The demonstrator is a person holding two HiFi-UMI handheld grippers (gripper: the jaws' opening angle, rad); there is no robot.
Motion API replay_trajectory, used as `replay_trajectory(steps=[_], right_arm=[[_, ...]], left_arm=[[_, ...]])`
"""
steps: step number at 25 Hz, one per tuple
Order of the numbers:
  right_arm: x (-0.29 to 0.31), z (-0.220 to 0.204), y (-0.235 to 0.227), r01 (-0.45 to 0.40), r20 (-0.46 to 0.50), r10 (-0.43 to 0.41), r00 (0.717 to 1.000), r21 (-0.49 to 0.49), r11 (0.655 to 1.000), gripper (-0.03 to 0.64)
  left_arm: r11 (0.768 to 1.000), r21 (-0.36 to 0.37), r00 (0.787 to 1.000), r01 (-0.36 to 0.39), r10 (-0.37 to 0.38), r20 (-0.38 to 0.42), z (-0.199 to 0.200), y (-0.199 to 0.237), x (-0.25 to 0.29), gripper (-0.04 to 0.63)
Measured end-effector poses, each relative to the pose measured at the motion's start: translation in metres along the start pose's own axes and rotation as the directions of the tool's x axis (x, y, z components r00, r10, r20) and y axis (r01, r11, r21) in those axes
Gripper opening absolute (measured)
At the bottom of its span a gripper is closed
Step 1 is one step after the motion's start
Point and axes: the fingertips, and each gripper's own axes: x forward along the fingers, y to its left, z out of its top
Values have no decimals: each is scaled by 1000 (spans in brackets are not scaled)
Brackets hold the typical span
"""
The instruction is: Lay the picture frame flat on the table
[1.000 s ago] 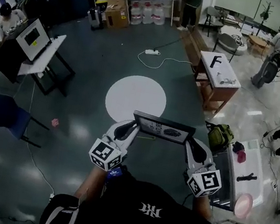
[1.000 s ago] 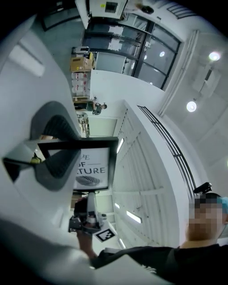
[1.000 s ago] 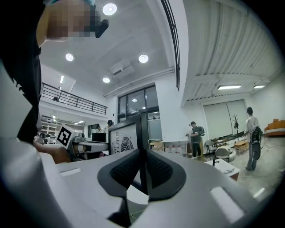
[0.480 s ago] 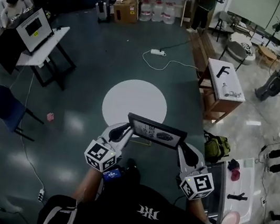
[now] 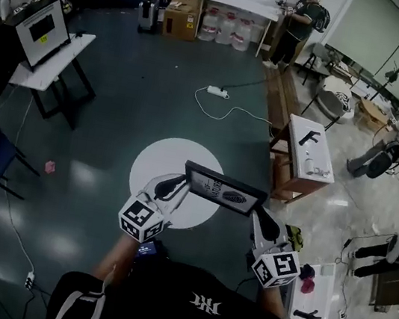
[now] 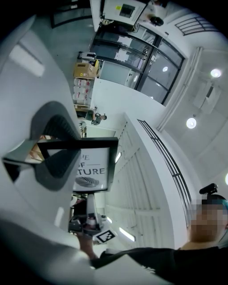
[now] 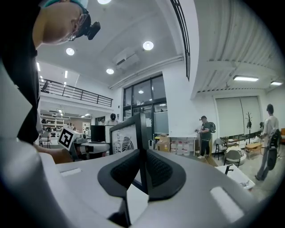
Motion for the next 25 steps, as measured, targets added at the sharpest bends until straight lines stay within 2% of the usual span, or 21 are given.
replay_trajectory(steps=[5,9,11,13,15,17,20,23,25], right_arm=[[72,2,-10,-65,-28,65,997,-23,998,35],[122,-15,-22,-174,-85,173,981,-8,985,35],[157,-25,-29,-248,-102,247,964,6,969,37],[193,-33,-29,-348,-124,347,930,15,938,37],[226,-32,-26,-455,-146,451,881,5,890,37],[250,-29,-30,-542,-161,534,830,-1,841,37],[280,-35,-44,-608,-170,604,779,33,793,37],[309,-45,-53,-652,-183,652,736,69,755,37],[321,-52,-56,-685,-204,687,698,92,723,37]], left_arm=[[999,11,998,-52,53,-26,-7,57,13,49],[987,-32,986,-160,159,-50,-25,85,18,49],[970,-34,969,-240,237,-70,-34,103,20,49],[937,-34,934,-349,345,-91,-41,124,18,48],[882,-52,882,-468,463,-90,-39,143,15,49],[826,-82,830,-557,551,-83,-36,152,18,49],[772,-86,776,-629,620,-112,-43,154,29,48],[732,-71,734,-678,666,-135,-49,161,39,48],[705,-84,709,-704,691,-140,-51,163,43,48]])
